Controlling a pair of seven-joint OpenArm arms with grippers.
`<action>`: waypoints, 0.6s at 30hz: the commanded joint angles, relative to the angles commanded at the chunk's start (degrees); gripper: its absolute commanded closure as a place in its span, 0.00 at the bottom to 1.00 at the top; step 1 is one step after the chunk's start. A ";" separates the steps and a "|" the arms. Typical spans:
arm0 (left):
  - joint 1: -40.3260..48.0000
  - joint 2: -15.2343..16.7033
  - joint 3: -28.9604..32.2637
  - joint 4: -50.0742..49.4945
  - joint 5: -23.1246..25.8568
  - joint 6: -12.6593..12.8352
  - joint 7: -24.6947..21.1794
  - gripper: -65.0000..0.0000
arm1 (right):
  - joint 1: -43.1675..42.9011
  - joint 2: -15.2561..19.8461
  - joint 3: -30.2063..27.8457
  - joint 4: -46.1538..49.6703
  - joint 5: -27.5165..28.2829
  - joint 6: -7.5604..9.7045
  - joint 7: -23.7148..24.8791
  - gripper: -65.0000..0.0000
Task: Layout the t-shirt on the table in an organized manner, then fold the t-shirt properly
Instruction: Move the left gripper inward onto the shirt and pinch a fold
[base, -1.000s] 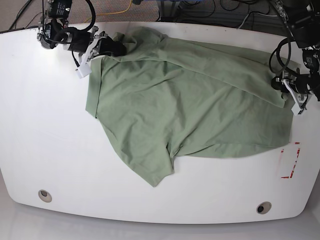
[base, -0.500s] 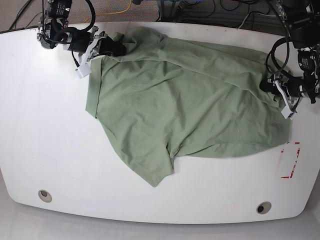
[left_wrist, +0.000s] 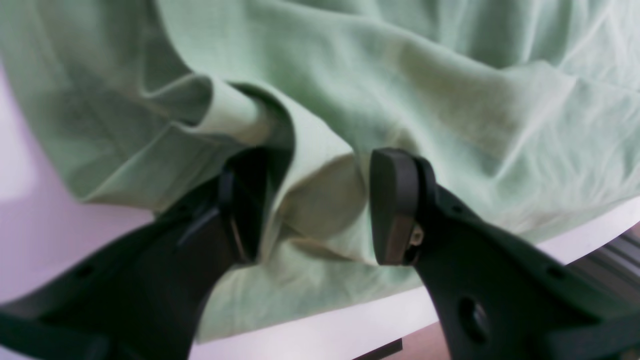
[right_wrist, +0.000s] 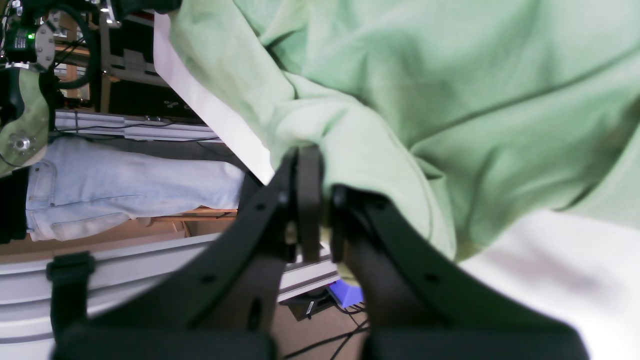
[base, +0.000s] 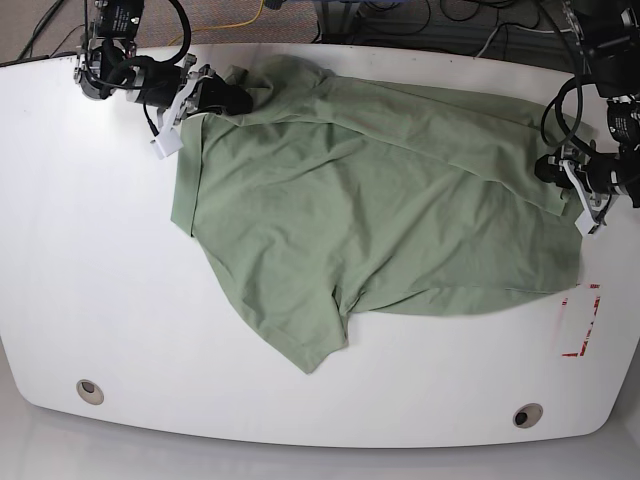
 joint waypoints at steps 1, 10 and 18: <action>0.09 0.00 0.00 0.00 0.00 0.00 0.00 0.52 | 0.00 0.00 0.00 0.00 0.00 0.00 0.00 1.00; 0.88 0.00 0.00 0.00 -0.09 0.00 0.18 0.52 | 0.00 0.00 0.00 0.00 0.00 0.00 0.00 1.00; 2.73 -0.26 0.00 2.99 -2.90 0.00 1.58 0.52 | 0.00 0.00 0.00 0.00 0.00 0.00 0.00 1.00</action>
